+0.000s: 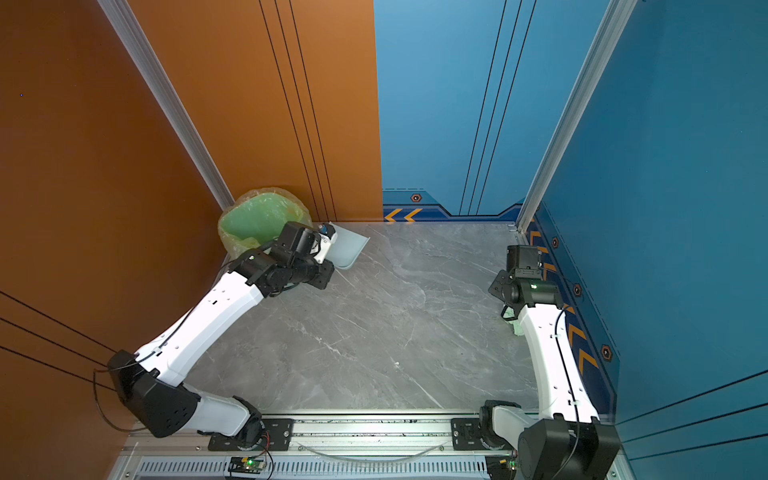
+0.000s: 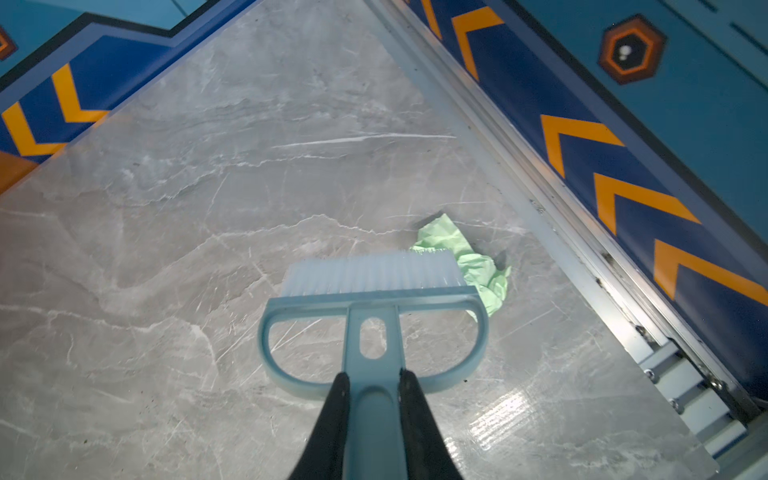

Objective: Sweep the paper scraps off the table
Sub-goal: 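Lower the dustpan near the scrap while the right gripper moves the brush past it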

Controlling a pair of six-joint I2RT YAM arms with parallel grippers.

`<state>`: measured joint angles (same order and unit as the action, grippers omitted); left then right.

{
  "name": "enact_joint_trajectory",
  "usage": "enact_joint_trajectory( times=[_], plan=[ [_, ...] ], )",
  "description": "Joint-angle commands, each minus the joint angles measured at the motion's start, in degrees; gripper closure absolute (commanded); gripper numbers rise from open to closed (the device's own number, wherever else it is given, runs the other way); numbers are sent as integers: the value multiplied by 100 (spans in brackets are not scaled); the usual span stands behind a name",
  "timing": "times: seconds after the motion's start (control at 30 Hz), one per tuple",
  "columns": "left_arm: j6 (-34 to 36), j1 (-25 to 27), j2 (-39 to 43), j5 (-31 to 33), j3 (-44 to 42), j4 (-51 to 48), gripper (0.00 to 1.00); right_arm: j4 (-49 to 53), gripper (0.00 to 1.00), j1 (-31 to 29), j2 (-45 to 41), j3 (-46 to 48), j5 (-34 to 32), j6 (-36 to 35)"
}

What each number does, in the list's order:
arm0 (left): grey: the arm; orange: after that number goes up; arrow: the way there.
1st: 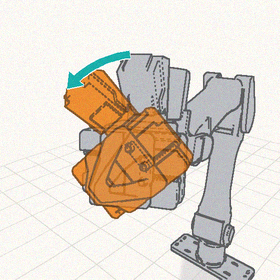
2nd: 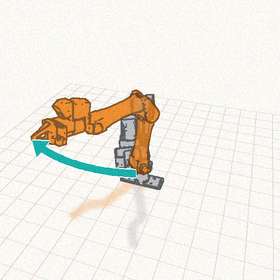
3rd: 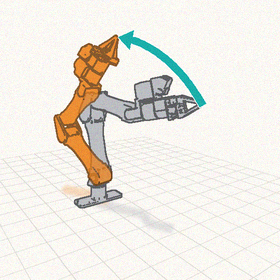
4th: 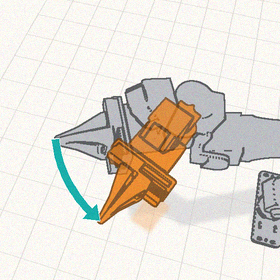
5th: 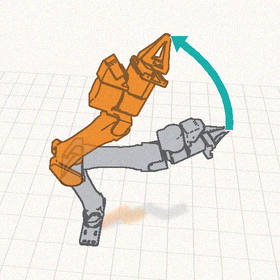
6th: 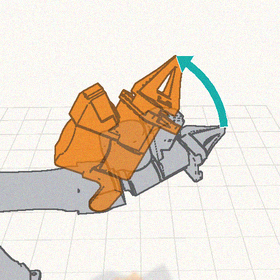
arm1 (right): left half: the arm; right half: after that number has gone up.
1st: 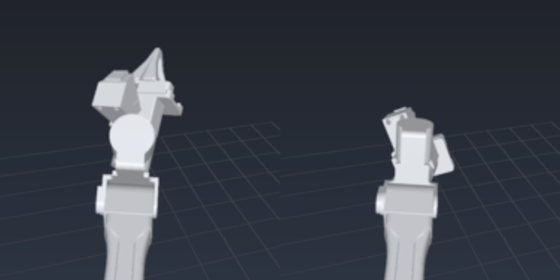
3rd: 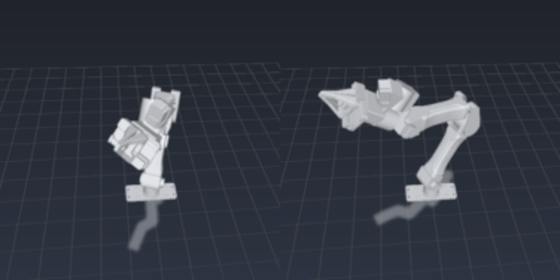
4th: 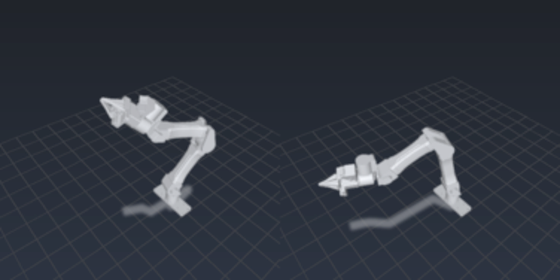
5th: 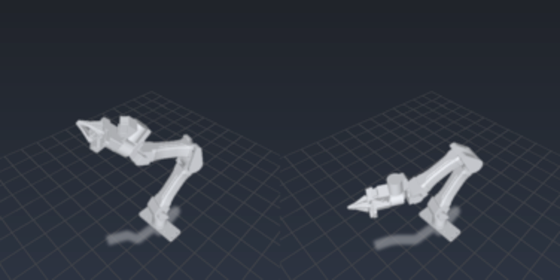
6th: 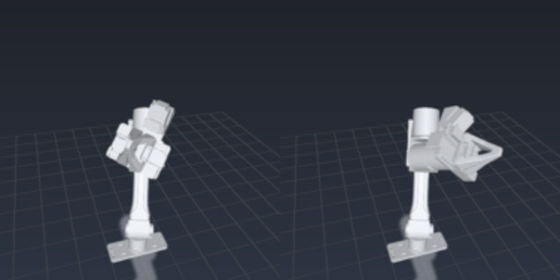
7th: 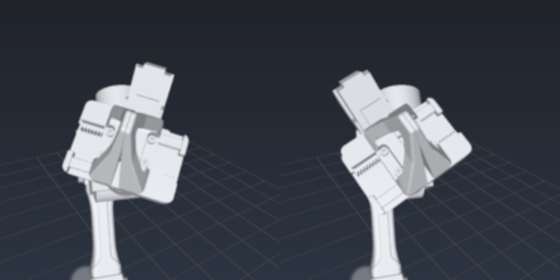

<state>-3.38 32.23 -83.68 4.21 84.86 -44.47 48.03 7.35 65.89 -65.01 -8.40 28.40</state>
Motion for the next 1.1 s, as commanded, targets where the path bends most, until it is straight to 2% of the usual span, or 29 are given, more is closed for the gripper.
enact_joint_trajectory(
  times=[0.0,0.2,0.37,0.8,1.07],
  plan=[
    [-177,255,-250,-163,-93,399,100,148,100,321,-195,172,-248,181],
    [-357,558,-795,-340,-81,554,100,171,100,960,-395,457,-424,384],
    [-412,791,-1259,-532,-86,703,100,181,100,1271,-401,642,-369,394],
    [-35,1690,-2434,-571,-18,761,100,14,100,1679,-453,1047,-126,290],
    [17,1900,-2840,-529,9,886,100,-118,100,1729,-386,1233,-50,271]
  ],
)
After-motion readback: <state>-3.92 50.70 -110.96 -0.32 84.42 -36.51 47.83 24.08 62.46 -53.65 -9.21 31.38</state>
